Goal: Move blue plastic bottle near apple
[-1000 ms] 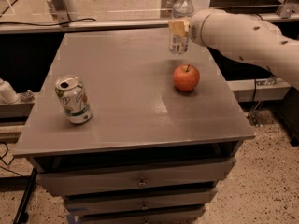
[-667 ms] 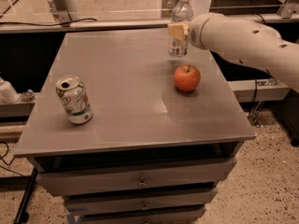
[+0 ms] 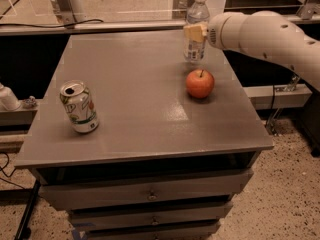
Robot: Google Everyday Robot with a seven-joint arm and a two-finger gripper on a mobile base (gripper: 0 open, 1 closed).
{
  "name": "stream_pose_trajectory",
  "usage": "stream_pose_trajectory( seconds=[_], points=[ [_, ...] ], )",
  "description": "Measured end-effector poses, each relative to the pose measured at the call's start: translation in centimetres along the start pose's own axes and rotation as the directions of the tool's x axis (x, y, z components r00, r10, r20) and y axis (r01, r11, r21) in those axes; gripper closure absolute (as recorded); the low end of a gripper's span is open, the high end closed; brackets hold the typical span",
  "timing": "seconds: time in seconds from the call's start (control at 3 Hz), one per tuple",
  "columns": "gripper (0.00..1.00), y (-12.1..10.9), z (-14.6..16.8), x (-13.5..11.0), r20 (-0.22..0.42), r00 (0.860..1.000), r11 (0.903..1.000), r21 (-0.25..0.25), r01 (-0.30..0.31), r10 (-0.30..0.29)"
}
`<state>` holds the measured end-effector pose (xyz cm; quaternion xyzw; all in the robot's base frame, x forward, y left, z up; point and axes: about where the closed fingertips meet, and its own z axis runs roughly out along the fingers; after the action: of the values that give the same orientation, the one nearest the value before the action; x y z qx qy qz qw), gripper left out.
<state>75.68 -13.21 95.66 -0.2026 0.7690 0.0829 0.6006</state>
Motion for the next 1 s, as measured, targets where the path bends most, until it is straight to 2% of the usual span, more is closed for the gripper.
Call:
stream_pose_trajectory(
  seconds=[0.33,0.67,1.0],
  points=[
    [1.0,-3.7,-1.1,0.2,-0.047,0.998,0.9992,-0.017,0.036,-0.037],
    [1.0,-6.3,-2.5,0.7,-0.08,0.996,0.9981,-0.048,0.039,-0.043],
    [1.0,-6.3,-3.4,2.3,-0.101,0.995,0.9937,-0.112,-0.001,-0.01]
  ],
)
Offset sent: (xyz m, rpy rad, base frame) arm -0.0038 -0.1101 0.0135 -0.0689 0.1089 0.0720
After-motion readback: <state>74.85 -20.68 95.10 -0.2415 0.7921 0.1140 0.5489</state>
